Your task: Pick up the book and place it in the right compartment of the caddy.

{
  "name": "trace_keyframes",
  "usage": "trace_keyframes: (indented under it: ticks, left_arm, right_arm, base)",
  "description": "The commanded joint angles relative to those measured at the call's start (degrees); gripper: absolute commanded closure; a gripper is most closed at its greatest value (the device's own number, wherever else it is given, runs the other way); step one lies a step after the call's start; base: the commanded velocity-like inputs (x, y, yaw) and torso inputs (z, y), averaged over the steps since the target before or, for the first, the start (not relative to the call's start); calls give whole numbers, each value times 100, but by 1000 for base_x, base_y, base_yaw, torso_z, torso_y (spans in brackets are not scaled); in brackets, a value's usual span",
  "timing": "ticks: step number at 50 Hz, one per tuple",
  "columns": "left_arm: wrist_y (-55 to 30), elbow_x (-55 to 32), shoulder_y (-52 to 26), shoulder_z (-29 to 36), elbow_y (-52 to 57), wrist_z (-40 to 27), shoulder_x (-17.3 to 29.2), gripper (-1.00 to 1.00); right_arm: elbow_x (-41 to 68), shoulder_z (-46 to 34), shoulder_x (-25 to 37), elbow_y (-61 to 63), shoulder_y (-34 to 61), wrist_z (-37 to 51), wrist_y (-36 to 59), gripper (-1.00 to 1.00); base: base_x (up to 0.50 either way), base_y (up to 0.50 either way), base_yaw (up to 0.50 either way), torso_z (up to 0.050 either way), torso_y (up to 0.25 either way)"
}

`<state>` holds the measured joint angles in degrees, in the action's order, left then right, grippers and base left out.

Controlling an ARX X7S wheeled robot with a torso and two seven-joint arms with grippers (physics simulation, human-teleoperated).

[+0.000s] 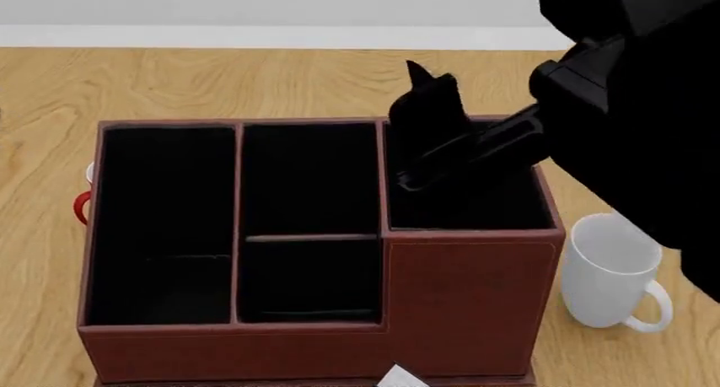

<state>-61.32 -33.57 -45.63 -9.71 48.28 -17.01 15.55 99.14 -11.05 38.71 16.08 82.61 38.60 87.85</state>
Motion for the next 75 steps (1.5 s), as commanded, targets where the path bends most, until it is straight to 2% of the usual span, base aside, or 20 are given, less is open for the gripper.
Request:
trace_keyframes:
  ticks: [1,11,14,21,38,51,75]
  left_arm:
    - [112,-13,26,12,-53,0,8,-100]
    - [245,18,134,43,-139,4,17,-100]
    - [313,45,198,67,-181,12,13,-100]
    - [492,81,325,111,-255,47,-16,-100]
    - [454,24,316,85,-202,-44,51,-100]
    - [412,-30,260,45,-148,-109,123,-100]
    - [643,22,413,91,-295,-116,164,-100]
  right_arm:
    - [730,-1859,396,-960,1335,-546,146,-100]
    - [242,-2822,540,-783,1528,-1753,145,-100]
    - [322,-3051,656,-793,1540,-1884,126,-100]
    - [828,-3474,1053,-609,1346,-1834,-14,-100]
    - [1331,-3713,1910,-6,873,-2022,-235,-100]
    - [630,-3895,1720,-31,286,-2372,-470,-100]
    - [-880,-4304,1245,-347,-188,-3186,-861,-100]
  base:
    - [0,0,0,0,0]
    - [0,0,0,0,0]
    - [0,0,0,0,0]
    - [0,0,0,0,0]
    - [0,0,0,0,0]
    - [0,0,0,0,0]
    - [0,0,0,0,0]
